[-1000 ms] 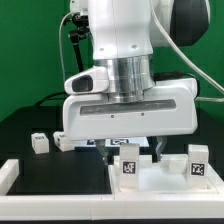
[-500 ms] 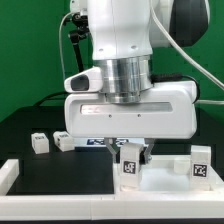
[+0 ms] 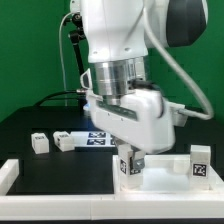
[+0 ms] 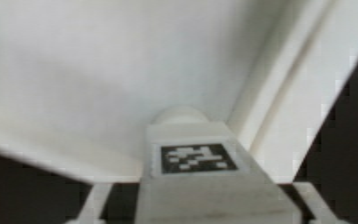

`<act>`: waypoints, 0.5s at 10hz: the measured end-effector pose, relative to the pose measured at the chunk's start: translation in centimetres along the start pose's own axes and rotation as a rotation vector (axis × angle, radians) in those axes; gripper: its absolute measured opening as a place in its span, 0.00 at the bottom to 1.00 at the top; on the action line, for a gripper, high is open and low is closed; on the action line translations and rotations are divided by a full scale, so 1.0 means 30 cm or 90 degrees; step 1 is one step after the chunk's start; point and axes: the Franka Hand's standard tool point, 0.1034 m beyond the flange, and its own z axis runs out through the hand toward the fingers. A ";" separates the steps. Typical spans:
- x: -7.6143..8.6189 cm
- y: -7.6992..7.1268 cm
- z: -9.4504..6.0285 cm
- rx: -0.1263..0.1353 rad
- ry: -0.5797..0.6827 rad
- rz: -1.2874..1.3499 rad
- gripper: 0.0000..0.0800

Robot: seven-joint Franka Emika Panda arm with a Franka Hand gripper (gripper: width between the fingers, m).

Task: Assemble square table

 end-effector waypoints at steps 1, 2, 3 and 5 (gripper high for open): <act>0.004 -0.005 0.001 0.010 -0.001 0.034 0.36; -0.002 -0.007 0.002 0.010 0.000 0.080 0.36; -0.010 -0.008 0.004 0.010 0.011 0.070 0.36; -0.041 -0.009 0.011 0.013 0.058 -0.168 0.61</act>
Offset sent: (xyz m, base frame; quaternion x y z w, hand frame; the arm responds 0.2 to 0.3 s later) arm -0.0198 0.0096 -0.0006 -0.0146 0.1019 -0.2715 0.9569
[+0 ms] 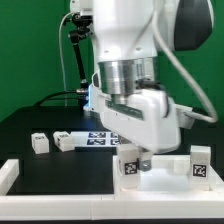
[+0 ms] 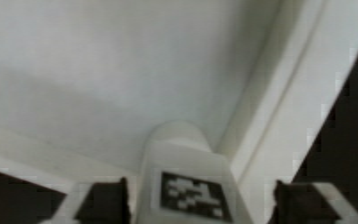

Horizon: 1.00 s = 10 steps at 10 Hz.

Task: Assemble square table

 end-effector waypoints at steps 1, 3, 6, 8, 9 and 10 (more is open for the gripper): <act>0.002 -0.005 -0.005 -0.003 0.012 -0.146 0.61; 0.005 -0.002 -0.003 -0.007 0.015 -0.264 0.80; 0.112 0.034 -0.036 -0.011 0.027 -0.579 0.81; 0.144 0.059 -0.035 -0.012 0.036 -0.676 0.81; 0.126 0.062 -0.027 -0.013 0.033 -0.737 0.81; 0.100 0.067 -0.009 -0.013 0.030 -0.758 0.81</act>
Offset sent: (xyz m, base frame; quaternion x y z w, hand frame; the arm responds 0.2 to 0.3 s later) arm 0.0000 0.0000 0.0000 0.0000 0.0000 -0.1938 0.9810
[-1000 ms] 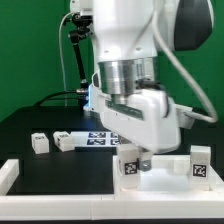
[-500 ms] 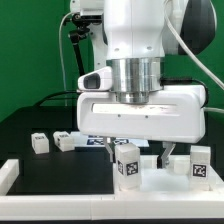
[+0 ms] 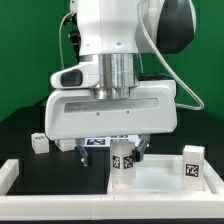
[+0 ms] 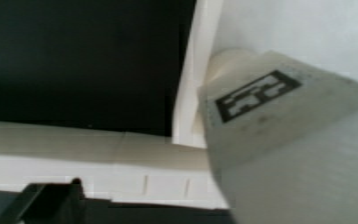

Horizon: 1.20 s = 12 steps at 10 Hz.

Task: Assemble square table

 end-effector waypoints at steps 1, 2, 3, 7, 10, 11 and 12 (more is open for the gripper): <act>0.002 -0.013 0.002 0.004 -0.004 0.018 0.81; 0.014 -0.030 0.002 0.007 -0.002 0.036 0.81; 0.010 -0.054 0.004 0.017 -0.019 0.065 0.81; -0.032 -0.087 -0.001 0.039 -0.074 0.092 0.81; -0.036 -0.082 0.004 0.037 -0.075 0.110 0.68; -0.037 -0.081 0.005 0.037 -0.075 0.110 0.51; -0.039 -0.078 0.007 0.036 -0.076 0.122 0.51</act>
Offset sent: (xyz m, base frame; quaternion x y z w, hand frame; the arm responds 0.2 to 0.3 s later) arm -0.0058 0.0289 0.0095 0.0452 -0.1060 0.1288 0.9850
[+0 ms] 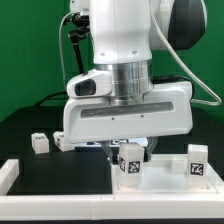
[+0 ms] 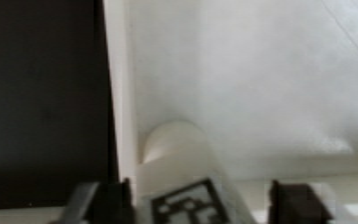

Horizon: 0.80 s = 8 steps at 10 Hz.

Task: Assemble square table

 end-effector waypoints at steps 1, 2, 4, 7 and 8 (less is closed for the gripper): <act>-0.001 0.004 0.003 -0.001 -0.001 0.069 0.36; -0.002 0.001 0.004 0.000 -0.001 0.113 0.36; -0.002 -0.001 0.004 0.000 -0.001 0.188 0.36; 0.030 -0.015 0.003 0.015 -0.016 0.524 0.36; 0.037 -0.030 0.005 0.026 -0.017 0.645 0.36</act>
Offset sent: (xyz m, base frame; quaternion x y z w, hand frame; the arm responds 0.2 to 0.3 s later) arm 0.0000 0.0000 0.0000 0.0000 0.0000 0.1296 0.9916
